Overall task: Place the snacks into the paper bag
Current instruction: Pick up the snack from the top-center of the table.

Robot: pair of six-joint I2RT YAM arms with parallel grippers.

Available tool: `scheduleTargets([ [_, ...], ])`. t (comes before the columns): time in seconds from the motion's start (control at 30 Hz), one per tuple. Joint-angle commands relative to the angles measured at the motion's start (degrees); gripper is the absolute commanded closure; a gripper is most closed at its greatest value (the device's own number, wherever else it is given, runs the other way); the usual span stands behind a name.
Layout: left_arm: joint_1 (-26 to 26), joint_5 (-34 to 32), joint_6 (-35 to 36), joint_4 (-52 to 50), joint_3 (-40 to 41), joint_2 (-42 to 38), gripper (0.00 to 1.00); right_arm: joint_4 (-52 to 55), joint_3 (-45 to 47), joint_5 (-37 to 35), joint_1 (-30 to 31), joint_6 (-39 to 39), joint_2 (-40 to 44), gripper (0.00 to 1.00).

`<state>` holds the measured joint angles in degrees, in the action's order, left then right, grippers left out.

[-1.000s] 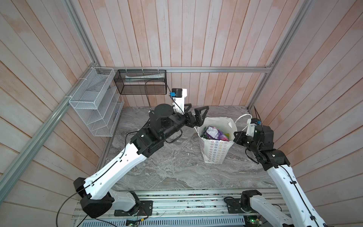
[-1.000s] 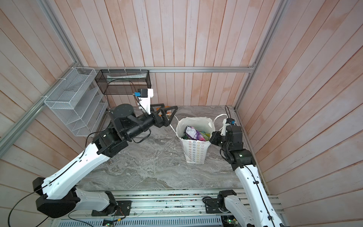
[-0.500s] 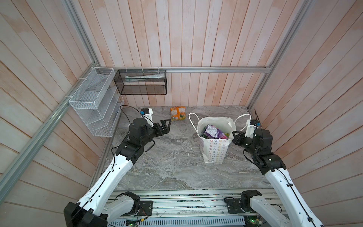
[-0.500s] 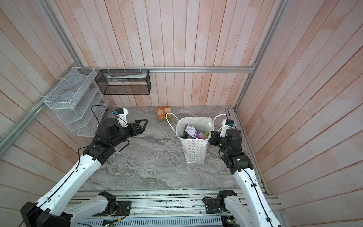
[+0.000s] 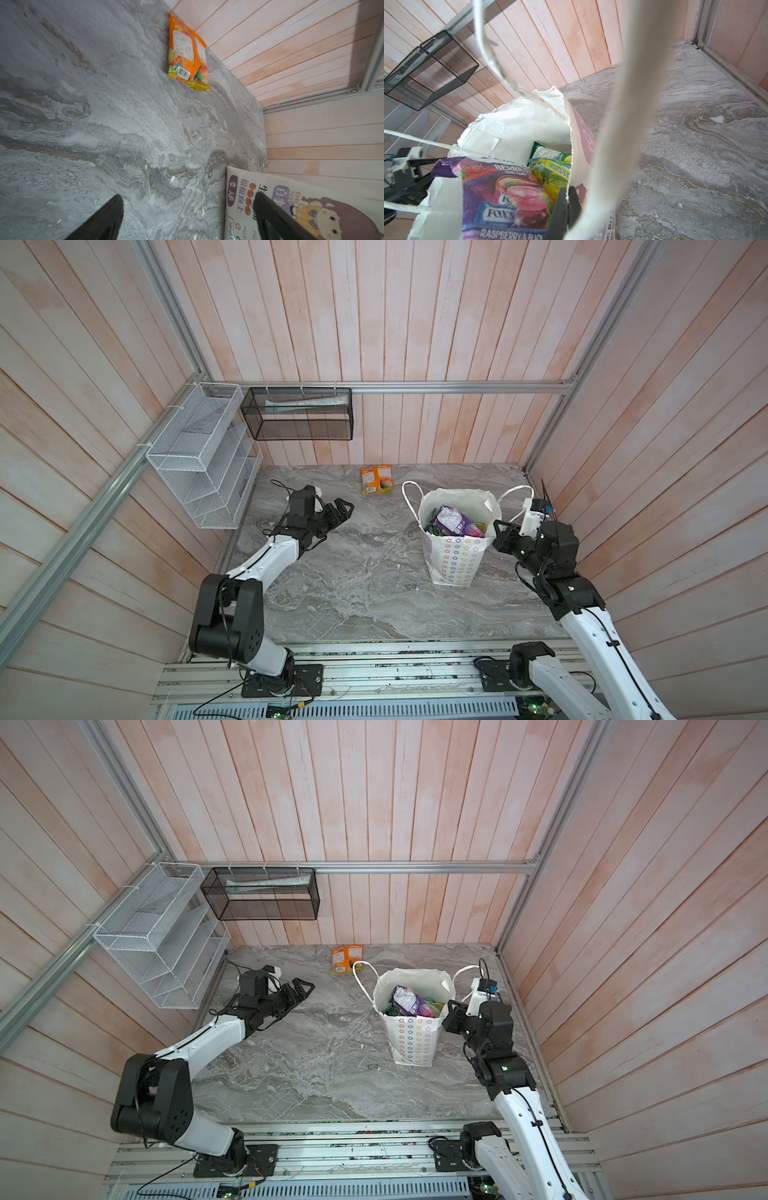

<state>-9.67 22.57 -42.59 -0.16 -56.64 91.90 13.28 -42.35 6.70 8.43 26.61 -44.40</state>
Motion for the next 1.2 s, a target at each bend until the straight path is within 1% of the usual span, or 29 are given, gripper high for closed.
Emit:
scheduleTargets([
  [0.0,0.43,2.49,-2.37,6.07,-6.82,7.98,0.02,-4.46,0.77,-1.93,-0.38,-1.74,1.29,1.0],
  [0.23,0.88,7.75,-8.53,10.99,-21.96,27.24,0.02,-4.37,2.5,-0.65,-0.45,-1.91,2.12,1.0],
  [0.33,1.02,8.24,-11.28,11.45,-28.37,34.13,0.03,-3.96,2.75,-0.89,-0.41,-2.08,2.71,1.0],
  [0.47,1.1,10.15,-13.25,10.72,-36.49,41.64,0.08,-4.23,3.25,-1.36,-0.42,-2.0,3.79,1.0],
  [0.63,0.94,10.7,-14.98,11.21,-42.75,47.38,0.12,-3.99,3.32,-1.35,-0.43,-2.0,3.88,1.0],
  [0.77,0.84,10.91,-16.28,11.76,-45.86,50.46,0.15,-4.05,3.41,-1.52,-0.46,-1.98,3.93,1.0],
  [0.9,0.2,12.19,-16.84,11.87,-49.56,53.16,0.21,-3.94,3.41,-1.6,-0.43,-2.0,4.15,1.0],
  [1.07,-1.47,12.03,-15.77,7.61,-55.16,56.16,0.26,-3.9,3.4,-1.63,-0.44,-2.0,4.24,1.0],
  [1.17,-1.97,11.63,-16.86,7.48,-56.77,57.79,0.31,-3.96,3.44,-1.84,-0.43,-2.0,4.24,1.0],
])
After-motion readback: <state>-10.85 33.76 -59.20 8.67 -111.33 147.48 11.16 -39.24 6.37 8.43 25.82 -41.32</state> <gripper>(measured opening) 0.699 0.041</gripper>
